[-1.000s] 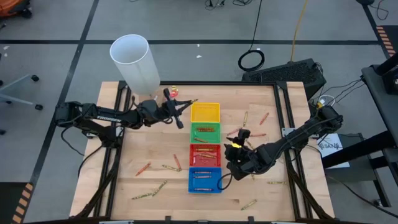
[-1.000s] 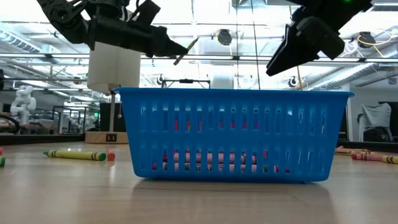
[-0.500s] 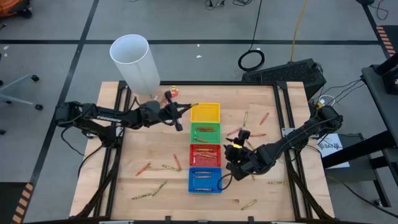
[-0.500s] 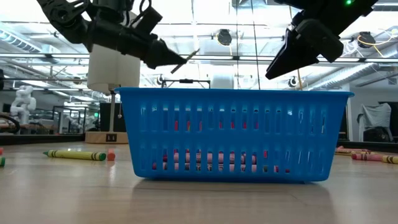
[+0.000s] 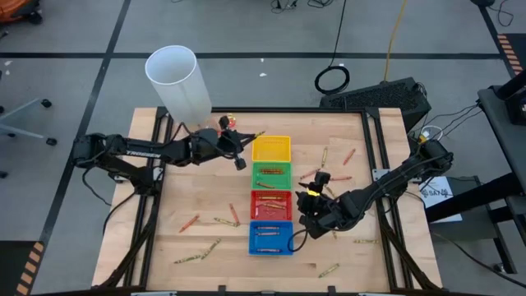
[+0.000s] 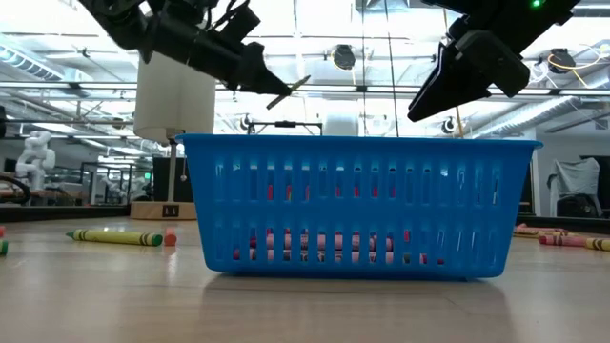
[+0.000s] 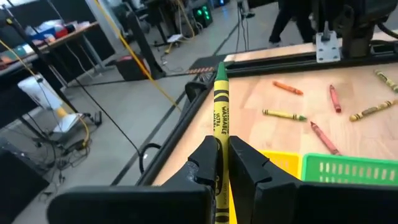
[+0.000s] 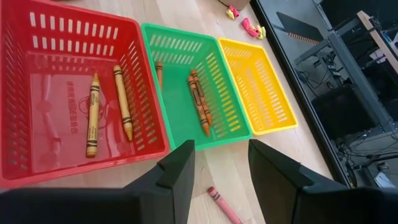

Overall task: Sort crayons
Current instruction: Put the green crayon into the yellow bin

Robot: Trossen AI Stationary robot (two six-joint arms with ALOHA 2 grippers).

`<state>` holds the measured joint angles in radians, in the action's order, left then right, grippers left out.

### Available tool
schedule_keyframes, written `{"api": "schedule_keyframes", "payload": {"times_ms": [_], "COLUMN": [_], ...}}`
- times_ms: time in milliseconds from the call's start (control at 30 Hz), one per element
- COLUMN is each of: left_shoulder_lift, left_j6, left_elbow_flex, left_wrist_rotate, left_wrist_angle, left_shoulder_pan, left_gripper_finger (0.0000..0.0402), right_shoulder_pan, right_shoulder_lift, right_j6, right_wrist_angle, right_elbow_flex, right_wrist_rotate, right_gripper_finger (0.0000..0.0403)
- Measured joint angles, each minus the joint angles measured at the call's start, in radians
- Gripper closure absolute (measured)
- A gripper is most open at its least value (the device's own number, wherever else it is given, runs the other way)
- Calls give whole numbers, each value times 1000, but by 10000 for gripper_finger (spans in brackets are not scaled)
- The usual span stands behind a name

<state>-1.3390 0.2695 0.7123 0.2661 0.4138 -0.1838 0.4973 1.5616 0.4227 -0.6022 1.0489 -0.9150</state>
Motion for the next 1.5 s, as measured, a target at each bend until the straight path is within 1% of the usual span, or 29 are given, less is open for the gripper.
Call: {"api": "schedule_keyframes", "payload": {"times_ms": [133, 267, 367, 467, 533, 600, 700, 833, 1000, 1200, 1267, 1333, 1400, 1500], "left_shoulder_lift": [-34, -127, -212, -289, -338, -382, -426, -453, -455, -472, -478, -476, -460, -421], "left_j6": [-1, -1, -1, -1, -3, -3, -24, -54, -54, -80, -96, -129, -156, -185], "left_elbow_flex": [49, 132, 236, 337, 383, 410, 414, 415, 415, 416, 413, 413, 415, 414], "left_wrist_rotate": [0, -19, -24, -23, -23, -24, -24, -42, -50, -154, -153, -144, -138, -134], "left_wrist_angle": [-35, -53, -146, -290, -357, -383, -397, -420, -420, -413, -441, -430, -434, -441], "left_shoulder_pan": [-20, -32, -37, -42, -45, -45, -45, -47, -51, -89, -93, -92, -87, -71], "left_gripper_finger": [382, 382, 382, 382, 382, 382, 382, 378, 357, 328, 321, 318, 317, 317], "right_shoulder_pan": [0, 0, 0, 0, 0, 0, 0, 0, 0, 0, 0, 0, 0, -2], "right_shoulder_lift": [0, 0, 0, 0, 0, 0, 0, 0, 0, 0, 0, 0, 0, 0], "right_j6": [-4, -15, -16, -16, -16, -15, -7, 14, 8, -15, -15, 3, 53, 148], "right_wrist_angle": [0, 0, -1, -3, -3, -4, -8, -24, -37, -46, -60, -92, -144, -244], "right_elbow_flex": [0, 0, 0, 0, 0, 0, 0, 0, 0, 0, 0, 0, 0, 0], "right_wrist_rotate": [0, 0, 0, 0, 0, 0, 2, 3, 3, 2, 2, -3, -36, -120], "right_gripper_finger": [268, 268, 268, 268, 268, 268, 268, 268, 268, 268, 268, 268, 268, 268]}}
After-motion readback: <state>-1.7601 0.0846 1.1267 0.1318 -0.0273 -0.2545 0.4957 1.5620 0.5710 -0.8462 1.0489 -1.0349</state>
